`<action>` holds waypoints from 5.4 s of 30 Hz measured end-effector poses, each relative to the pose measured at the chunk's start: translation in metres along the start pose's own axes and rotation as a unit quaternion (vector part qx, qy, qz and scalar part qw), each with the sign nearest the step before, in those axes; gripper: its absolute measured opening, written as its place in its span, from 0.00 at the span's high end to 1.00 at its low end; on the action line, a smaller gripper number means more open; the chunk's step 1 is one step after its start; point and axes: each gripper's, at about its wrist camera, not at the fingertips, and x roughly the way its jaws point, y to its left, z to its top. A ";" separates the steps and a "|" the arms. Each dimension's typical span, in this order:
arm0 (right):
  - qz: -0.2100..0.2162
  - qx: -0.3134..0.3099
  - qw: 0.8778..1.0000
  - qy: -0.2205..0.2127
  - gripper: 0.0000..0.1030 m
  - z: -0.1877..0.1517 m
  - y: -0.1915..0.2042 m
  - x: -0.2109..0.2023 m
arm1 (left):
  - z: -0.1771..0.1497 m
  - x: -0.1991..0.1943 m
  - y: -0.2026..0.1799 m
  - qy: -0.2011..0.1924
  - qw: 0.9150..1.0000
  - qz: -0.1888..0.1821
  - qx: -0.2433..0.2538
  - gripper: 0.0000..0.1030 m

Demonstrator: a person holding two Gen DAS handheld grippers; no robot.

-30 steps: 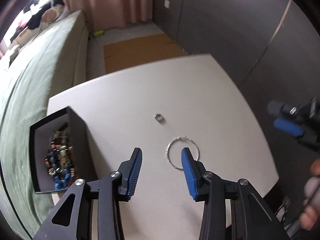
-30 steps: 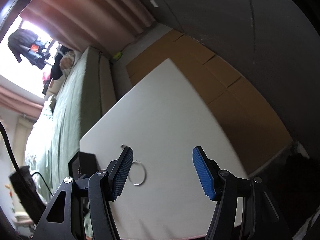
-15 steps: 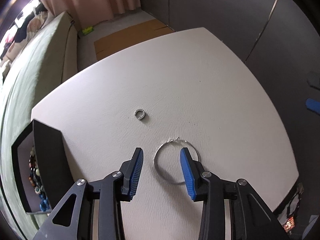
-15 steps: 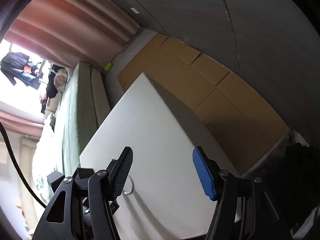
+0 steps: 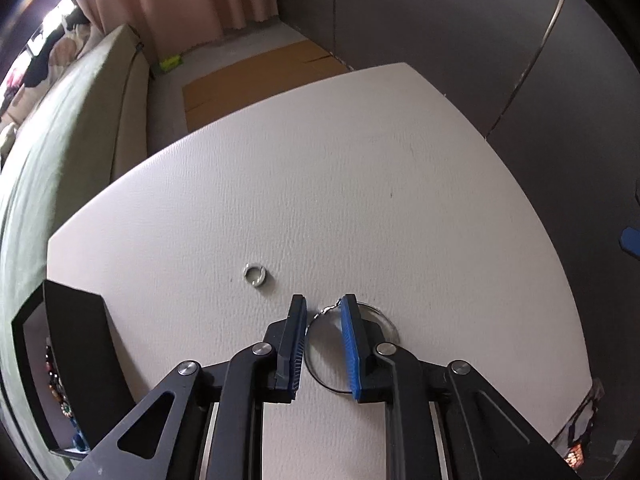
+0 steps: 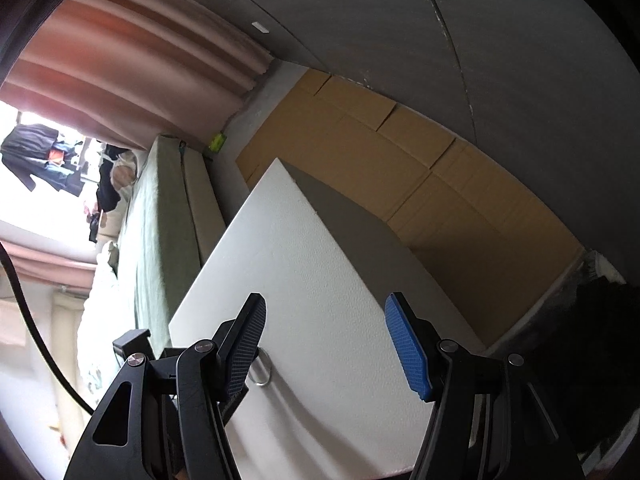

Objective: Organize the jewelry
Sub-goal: 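Close the left tool on the silver hoop earring, then carry the silver hoop into the box with the left tool while the right tool grasps the small silver ring, then open the right tool to drop the small silver ring into the box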

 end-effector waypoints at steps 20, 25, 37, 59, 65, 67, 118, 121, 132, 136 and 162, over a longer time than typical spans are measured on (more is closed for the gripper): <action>0.001 -0.011 1.000 0.006 0.39 -0.001 0.010 0.006 | -0.009 -0.012 0.017 0.021 0.998 -0.015 -0.060 0.95; 0.000 -0.008 1.000 0.005 0.39 0.000 0.007 0.006 | -0.009 -0.002 0.015 0.024 0.998 -0.001 -0.050 0.94; 0.000 -0.009 1.000 0.007 0.39 -0.002 0.008 0.007 | -0.004 -0.009 0.018 0.013 0.998 -0.005 -0.061 0.44; -0.009 -0.035 0.999 0.021 0.39 -0.014 0.031 0.023 | -0.031 -0.035 0.046 -0.029 0.991 -0.039 -0.121 0.99; 0.001 -0.075 0.996 0.041 0.39 -0.024 0.056 0.048 | -0.056 -0.076 0.098 -0.096 0.972 -0.061 -0.207 0.99; 0.009 -0.091 0.995 0.047 0.39 -0.028 0.066 0.056 | -0.060 -0.088 0.119 -0.112 0.965 -0.059 -0.230 0.99; -0.056 -0.303 0.951 0.032 0.88 -0.086 0.170 0.117 | -0.105 -0.117 0.258 -0.143 0.913 -0.087 -0.373 0.55; -0.014 -0.295 0.955 0.033 0.88 -0.093 0.177 0.106 | -0.111 -0.129 0.256 -0.164 0.911 -0.076 -0.371 0.38; 0.121 -0.272 0.953 0.058 0.88 -0.119 0.207 0.091 | -0.124 -0.139 0.262 -0.161 0.912 -0.069 -0.371 0.38; 0.148 -0.263 0.951 0.073 0.88 -0.127 0.216 0.098 | -0.128 -0.141 0.268 -0.160 0.911 -0.069 -0.373 0.38; 0.145 -0.283 0.948 0.030 0.33 -0.130 0.232 0.088 | -0.129 -0.142 0.273 -0.155 0.913 -0.070 -0.372 0.38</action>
